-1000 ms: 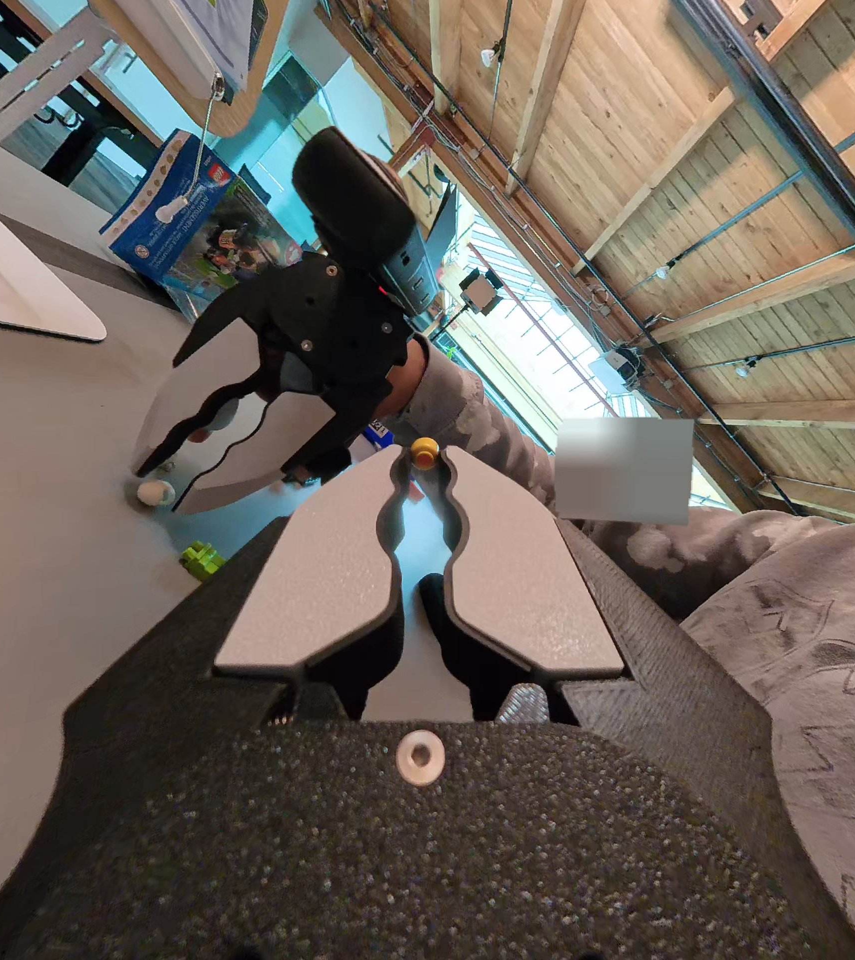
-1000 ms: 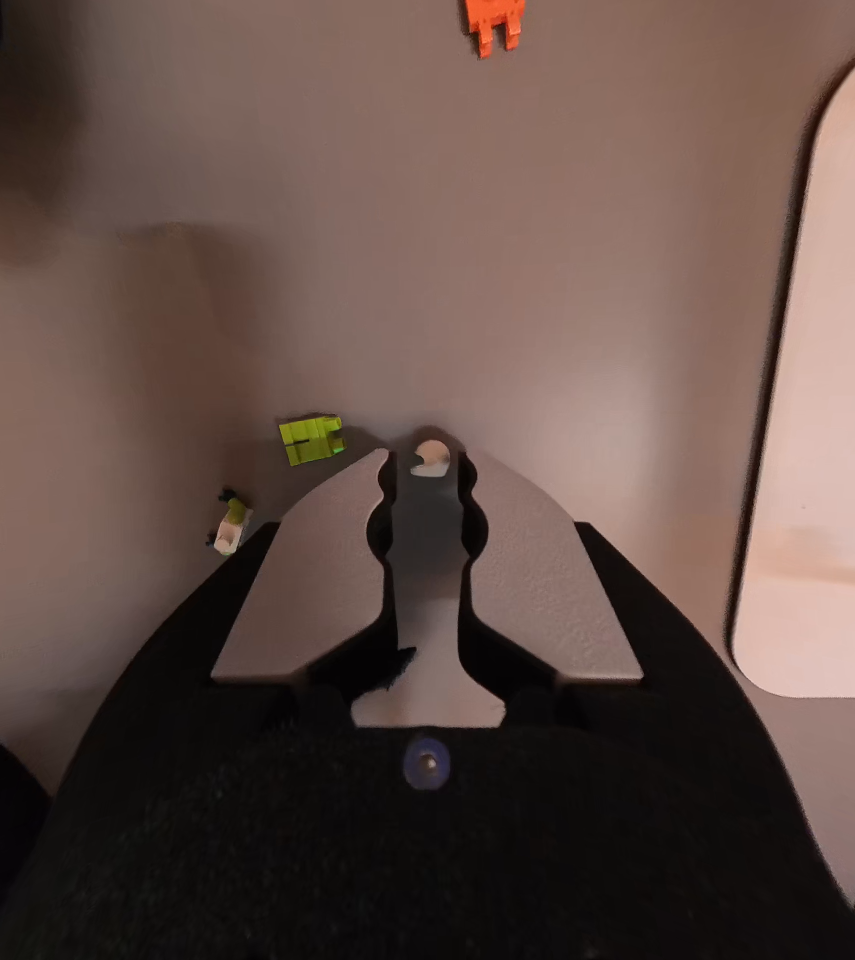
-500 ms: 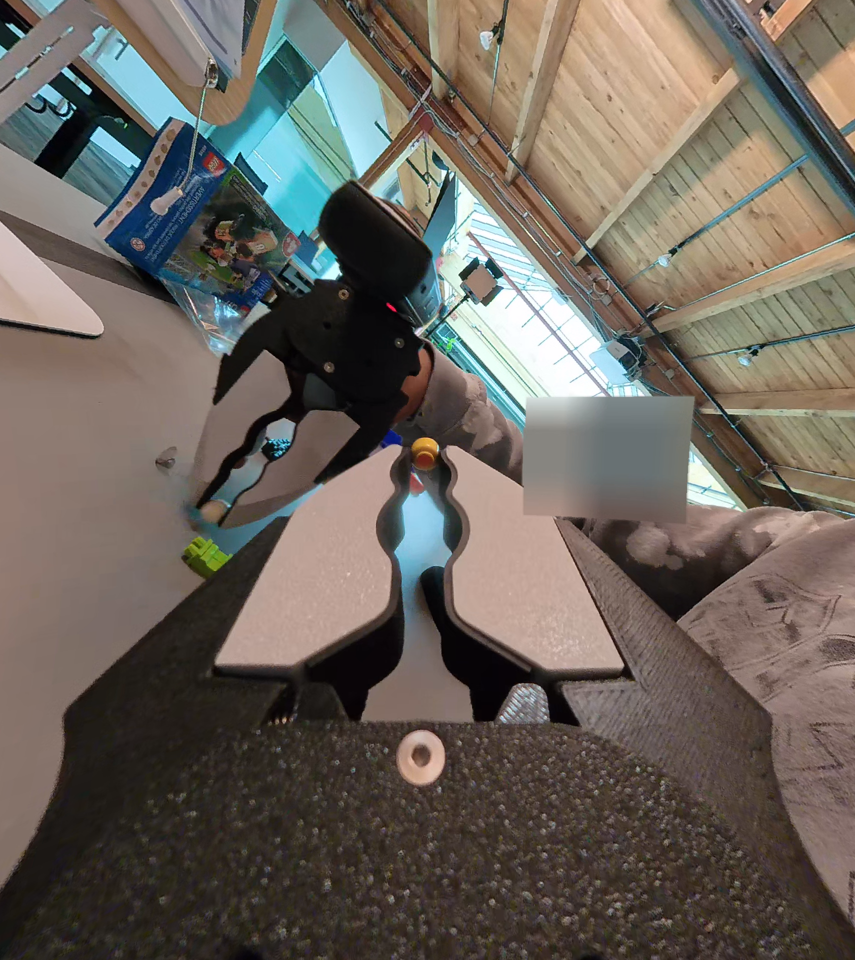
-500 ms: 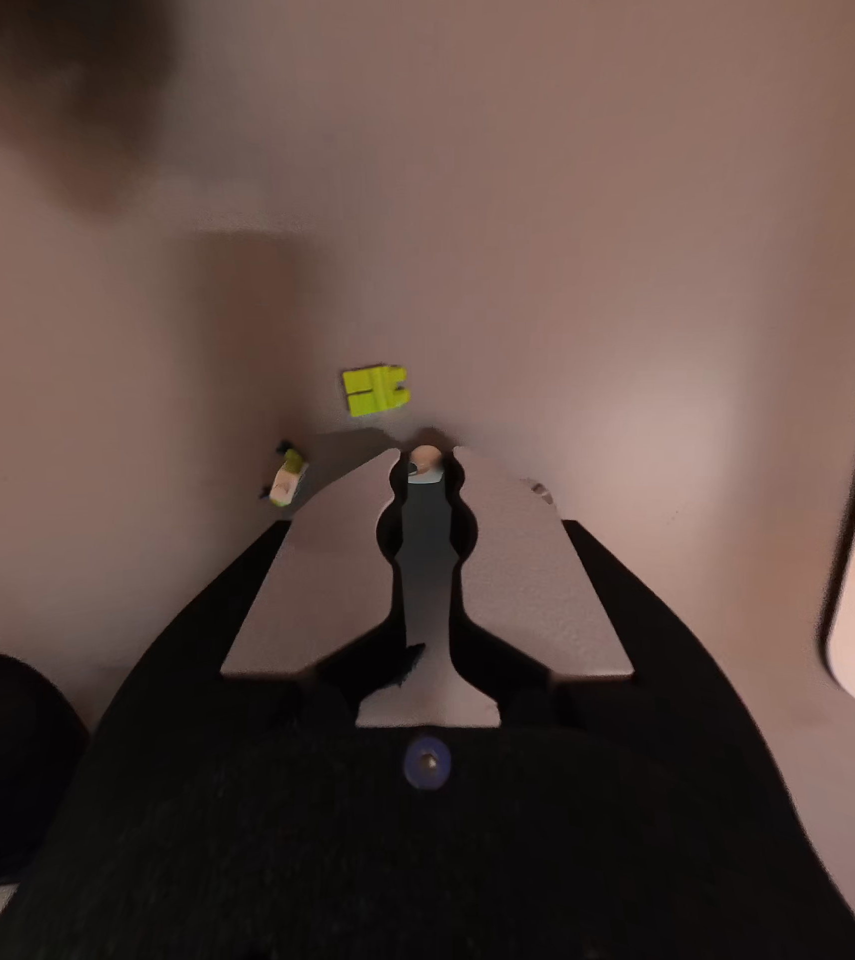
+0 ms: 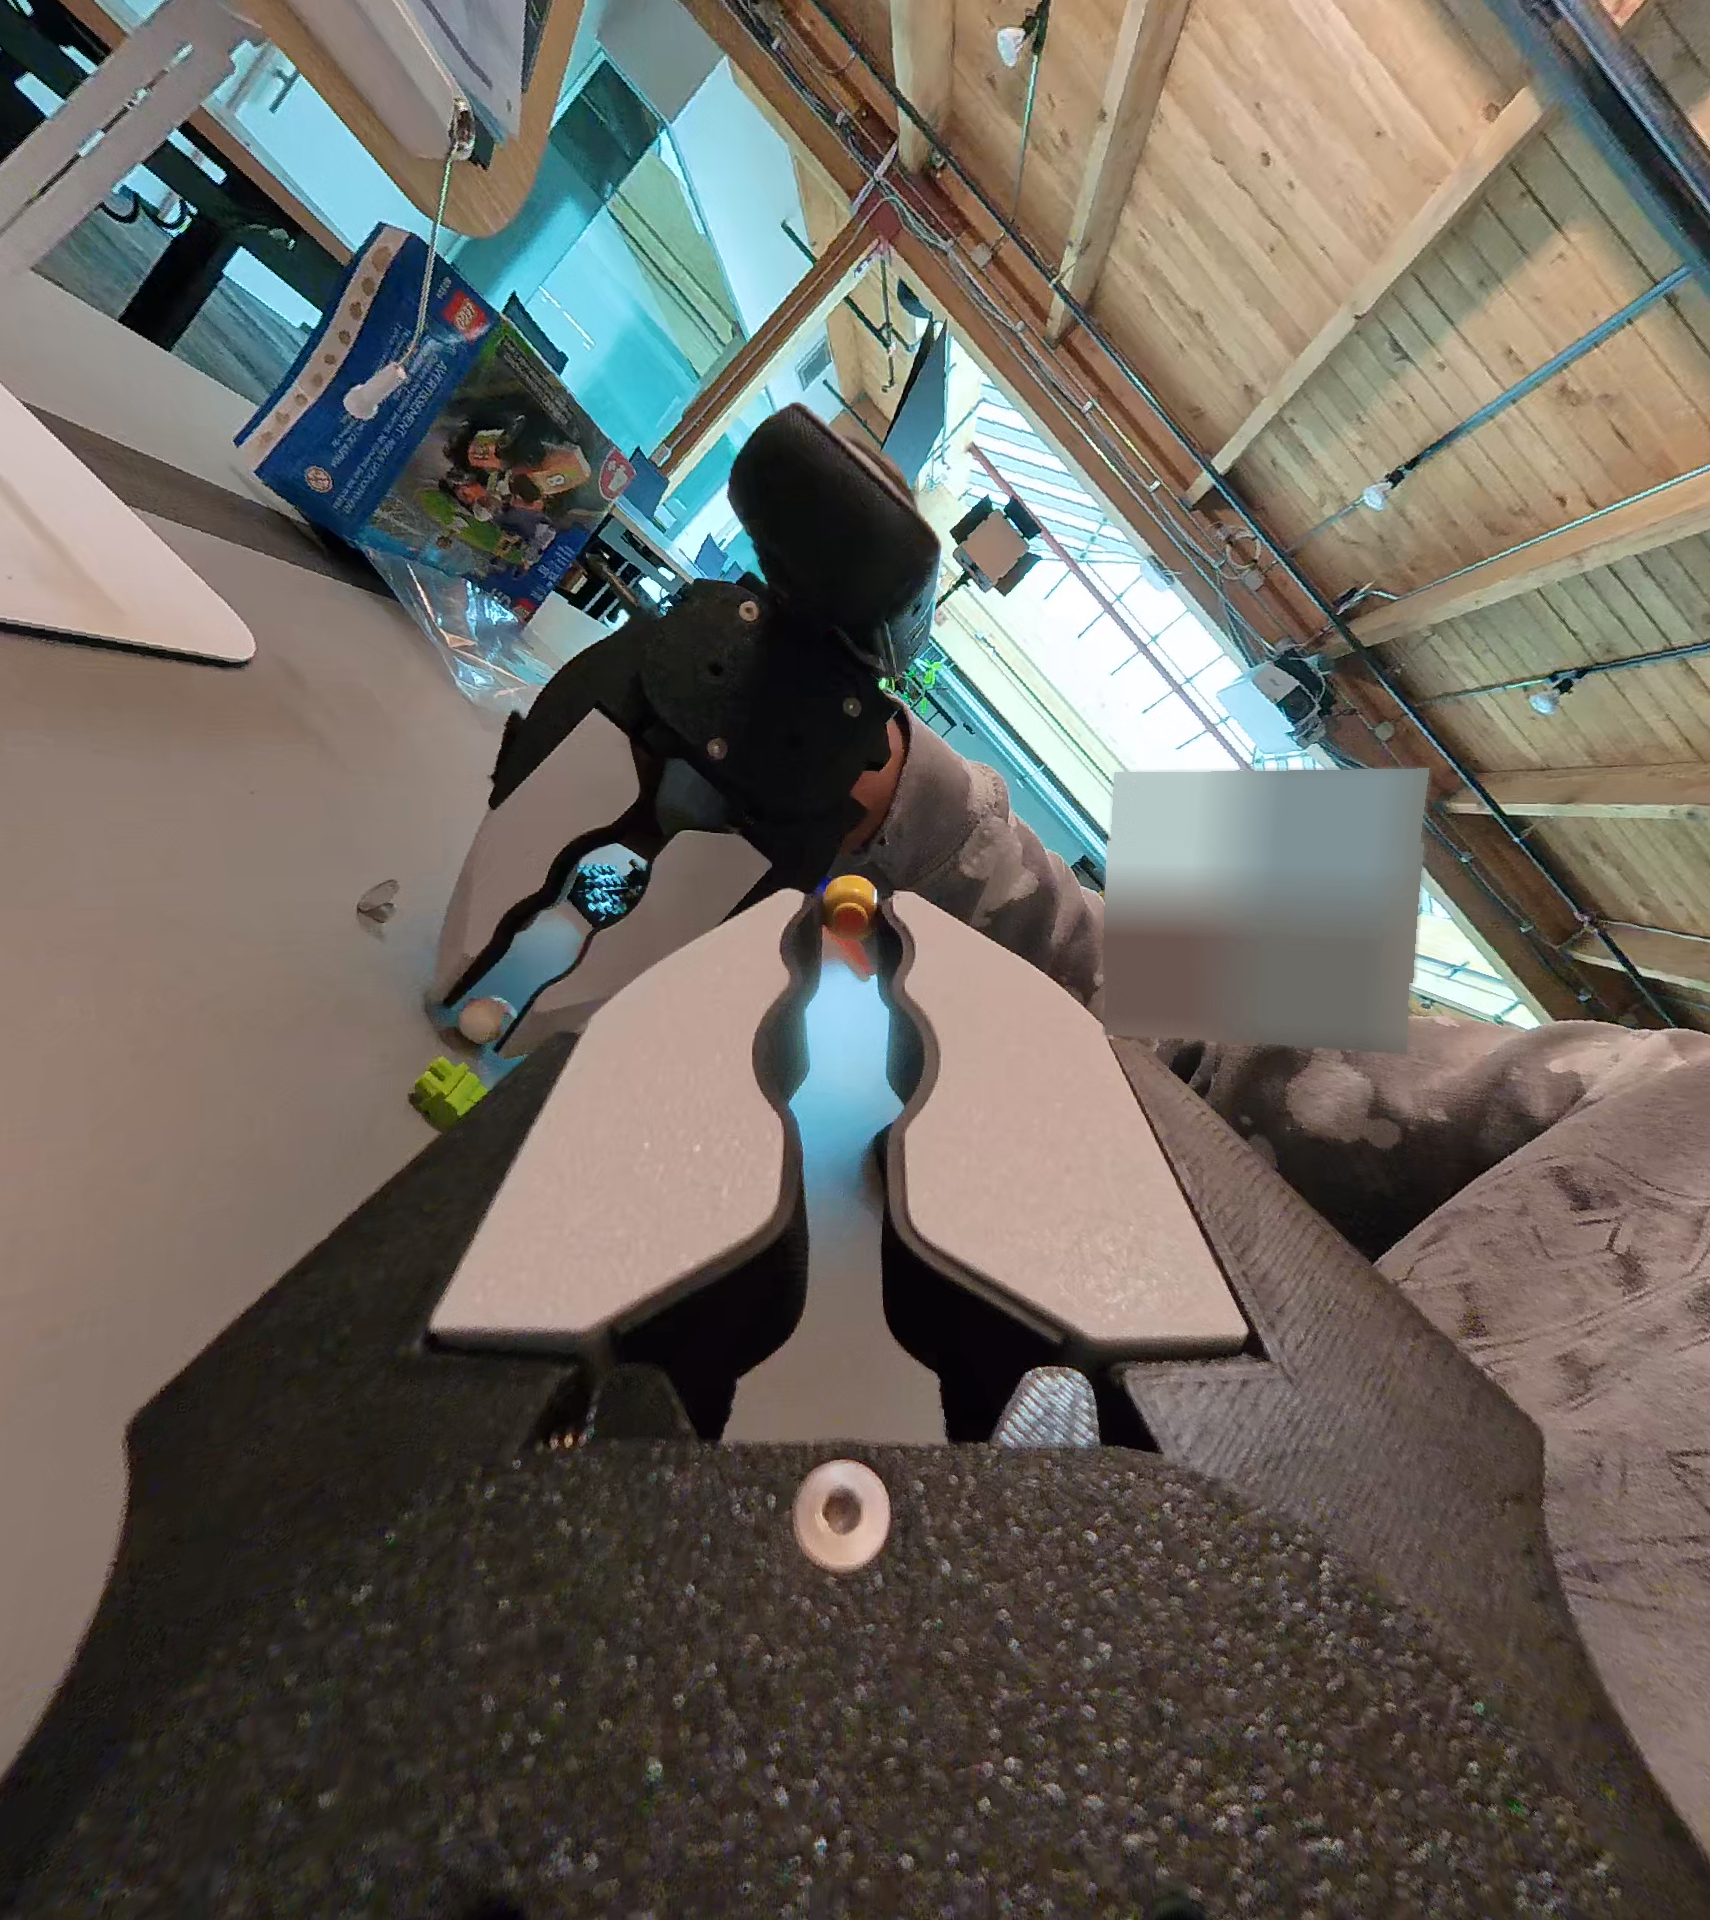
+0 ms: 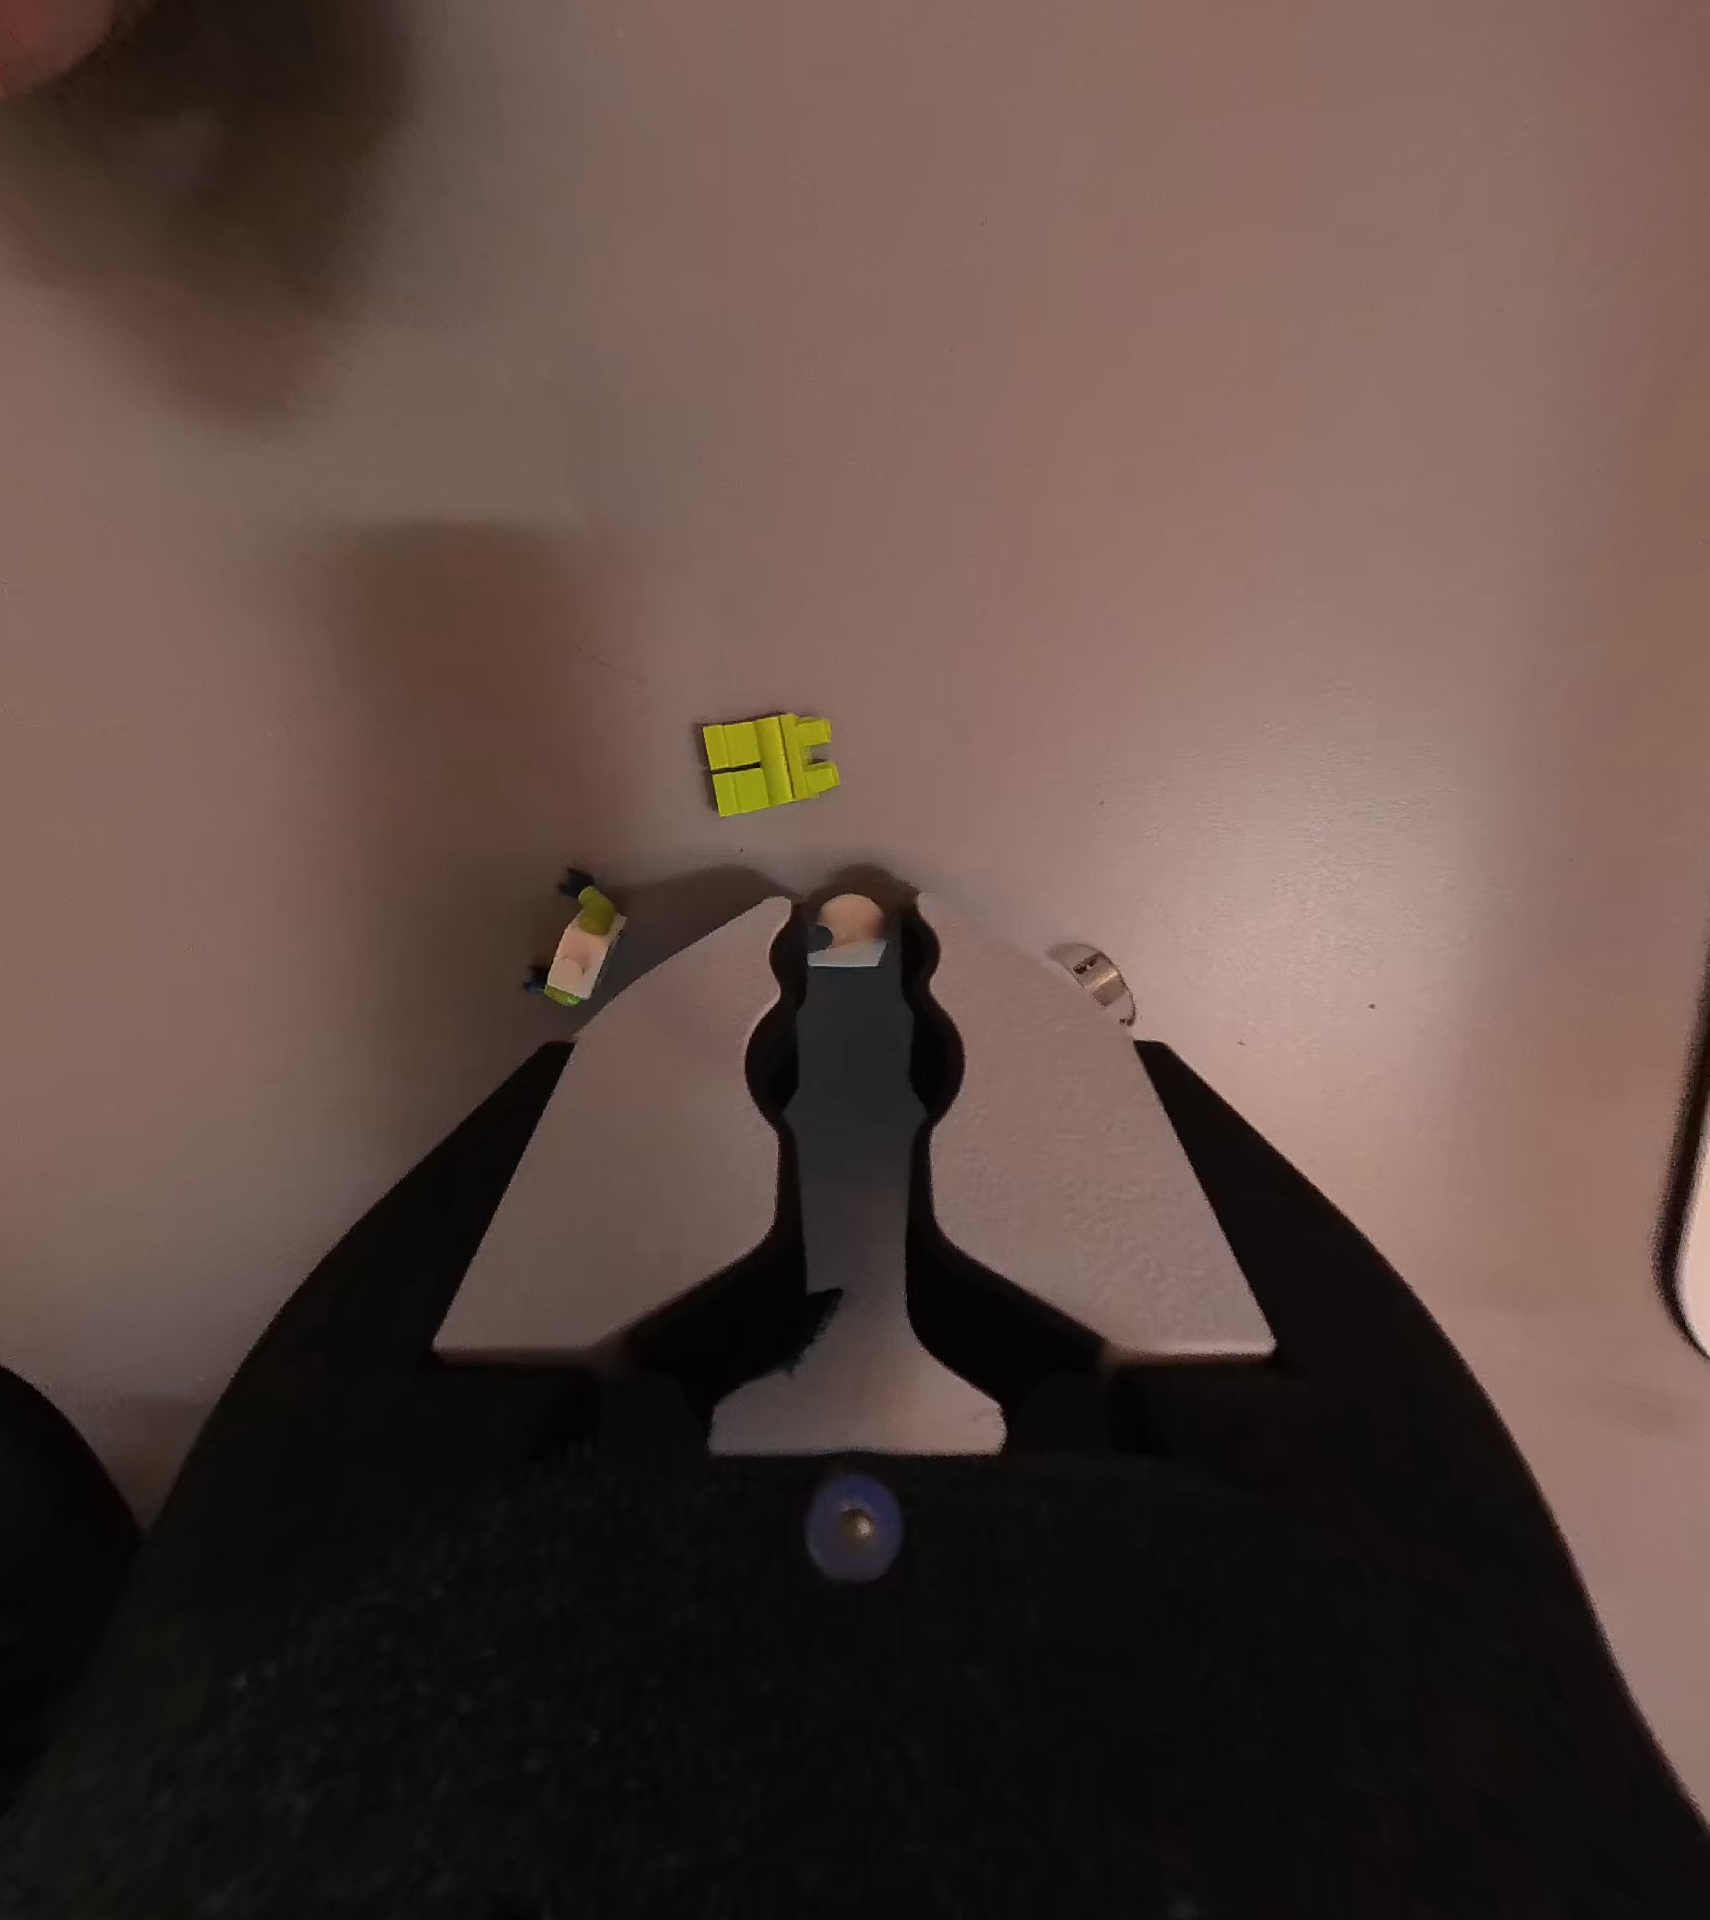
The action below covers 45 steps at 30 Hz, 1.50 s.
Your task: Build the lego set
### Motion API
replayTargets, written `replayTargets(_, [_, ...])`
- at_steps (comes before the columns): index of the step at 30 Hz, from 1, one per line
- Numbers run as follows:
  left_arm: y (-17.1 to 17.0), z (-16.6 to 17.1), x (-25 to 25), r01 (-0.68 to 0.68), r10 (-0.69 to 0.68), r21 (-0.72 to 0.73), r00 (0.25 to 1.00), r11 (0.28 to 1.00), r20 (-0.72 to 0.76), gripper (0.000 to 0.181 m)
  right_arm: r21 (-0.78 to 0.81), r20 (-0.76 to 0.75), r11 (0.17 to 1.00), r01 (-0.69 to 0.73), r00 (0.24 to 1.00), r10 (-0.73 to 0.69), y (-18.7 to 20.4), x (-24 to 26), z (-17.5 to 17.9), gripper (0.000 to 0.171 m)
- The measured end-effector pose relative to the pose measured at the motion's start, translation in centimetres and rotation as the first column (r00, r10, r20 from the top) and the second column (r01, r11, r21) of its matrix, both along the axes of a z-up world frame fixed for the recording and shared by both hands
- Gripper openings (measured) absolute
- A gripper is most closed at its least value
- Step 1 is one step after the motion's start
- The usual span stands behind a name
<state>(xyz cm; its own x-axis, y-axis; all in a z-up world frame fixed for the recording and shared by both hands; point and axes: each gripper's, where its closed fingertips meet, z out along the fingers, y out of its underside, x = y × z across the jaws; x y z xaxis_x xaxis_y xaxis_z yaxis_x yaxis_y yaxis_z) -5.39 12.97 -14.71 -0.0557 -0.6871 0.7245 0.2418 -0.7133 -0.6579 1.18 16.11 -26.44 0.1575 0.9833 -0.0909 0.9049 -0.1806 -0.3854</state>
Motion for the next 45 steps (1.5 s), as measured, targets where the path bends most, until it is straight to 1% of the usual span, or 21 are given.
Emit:
replayTargets(7, [0.2, 0.1, -0.2, -0.01, 0.01, 0.001, 1.0, 1.0, 0.002, 0.01, -0.015, -0.132, 0.997, 0.082, 0.988, -0.083, 1.2, 0.0, 2.3, 0.019])
replayTargets(10, [0.2, 0.1, -0.2, -0.01, 0.01, 0.001, 1.0, 1.0, -0.001, 0.01, -0.029, -0.149, 0.995, 0.1, 0.983, -0.103, 1.3, 0.4, 2.7, 0.019])
replayTargets(14, [0.2, 0.1, -0.2, -0.01, 0.01, 0.002, 1.0, 1.0, -0.002, 0.01, -0.024, -0.101, 0.997, 0.07, 0.992, -0.072, 0.7, 0.6, 2.2, 0.018])
replayTargets(19, [0.2, 0.1, -0.2, -0.015, 0.015, 0.011, 1.0, 1.0, -0.01, 0.01, 0.022, 0.013, 1.0, 0.017, 1.0, -0.017, 0.2, 0.4, 1.2, 0.018])
replayTargets(24, [0.2, 0.1, -0.2, -0.019, 0.02, 0.023, 1.0, 1.0, -0.02, 0.01, 0.046, 0.133, 0.999, -0.016, 0.991, 0.01, 0.3, 0.4, 0.2, 0.019])
replayTargets(25, [0.2, 0.1, -0.2, -0.019, 0.02, 0.024, 1.0, 1.0, -0.02, 0.01, 0.039, 0.147, 0.999, -0.019, 0.989, 0.013, 0.3, 0.4, 0.1, 0.018])
replayTargets(26, [0.2, 0.1, -0.2, -0.02, 0.02, 0.025, 1.0, 0.999, -0.02, 0.01, 0.031, 0.153, 0.999, -0.021, 0.988, 0.016, 0.2, 0.4, 0.0, 0.013])
replayTargets(27, [0.2, 0.1, -0.3, -0.021, 0.021, 0.026, 1.0, 0.999, -0.021, 0.01, 0.027, 0.153, 0.999, -0.02, 0.988, 0.016, 0.2, 0.4, 0.0, 0.013])
replayTargets(29, [0.2, 0.1, -0.3, -0.021, 0.021, 0.027, 1.0, 0.999, -0.02, 0.01, 0.032, 0.11, 0.999, 0.004, 0.994, -0.007, 0.5, 0.1, 0.3, 0.013])
replayTargets(30, [0.2, 0.2, -0.3, -0.021, 0.022, 0.027, 1.0, 0.999, -0.019, 0.01, 0.016, 0.053, 1.0, 0.026, 0.998, -0.026, 0.4, -0.3, 0.7, 0.013])
replayTargets(32, [0.2, 0.2, -0.3, -0.022, 0.023, 0.028, 1.0, 0.999, -0.017, 0.01, -0.03, -0.114, 0.996, 0.088, 0.989, -0.091, 0.4, -1.4, 2.0, 0.013])
replayTargets(33, [0.2, 0.3, -0.3, -0.023, 0.023, 0.028, 1.0, 0.999, -0.015, 0.01, -0.05, -0.213, 0.991, 0.124, 0.968, -0.132, 0.4, -2.0, 3.0, 0.013])
replayTargets(34, [0.2, 0.3, -0.4, -0.024, 0.025, 0.029, 1.0, 0.999, -0.012, 0.01, -0.072, -0.329, 0.985, 0.158, 0.928, -0.173, 0.5, -2.7, 4.2, 0.013])
replayTargets(35, [0.3, 0.4, -0.4, -0.025, 0.025, 0.028, 1.0, 0.999, -0.007, 0.01, -0.102, -0.449, 0.975, 0.196, 0.866, -0.221, 0.5, -3.3, 5.7, 0.013])
replayTargets(36, [0.3, 0.4, -0.4, -0.026, 0.026, 0.027, 1.0, 0.999, -0.001, 0.01, -0.143, -0.561, 0.963, 0.23, 0.783, -0.27, 0.5, -3.9, 7.4, 0.013])
replayTargets(38, [0.2, 0.7, -0.5, -0.026, 0.025, 0.027, 0.999, 0.999, 0.02, 0.01, -0.241, -0.75, 0.935, 0.259, 0.562, -0.349, 0.0, -4.7, 11.0, 0.013])
replayTargets(39, [0.2, 0.9, -0.5, -0.027, 0.026, 0.027, 0.999, 0.999, 0.034, 0.01, -0.284, -0.814, 0.923, 0.259, 0.443, -0.375, -0.3, -4.9, 12.7, 0.013])
replayTargets(41, [-0.1, 1.5, -0.5, -0.026, 0.024, 0.024, 0.997, 0.999, 0.071, 0.01, -0.347, -0.884, 0.901, 0.258, 0.231, -0.407, -1.1, -5.1, 15.2, 0.013])
replayTargets(42, [-0.2, 1.8, -0.5, -0.026, 0.024, 0.021, 0.995, 0.999, 0.095, 0.009, -0.373, -0.896, 0.892, 0.256, 0.15, -0.418, -1.5, -5.2, 15.9, 0.013])
replayTargets(45, [-0.7, 3.1, -0.7, -0.044, 0.039, 0.027, 0.986, 0.999, 0.162, 0.009, -0.461, -0.885, 0.858, 0.225, -0.054, -0.462, -2.6, -5.7, 17.1, 0.012])
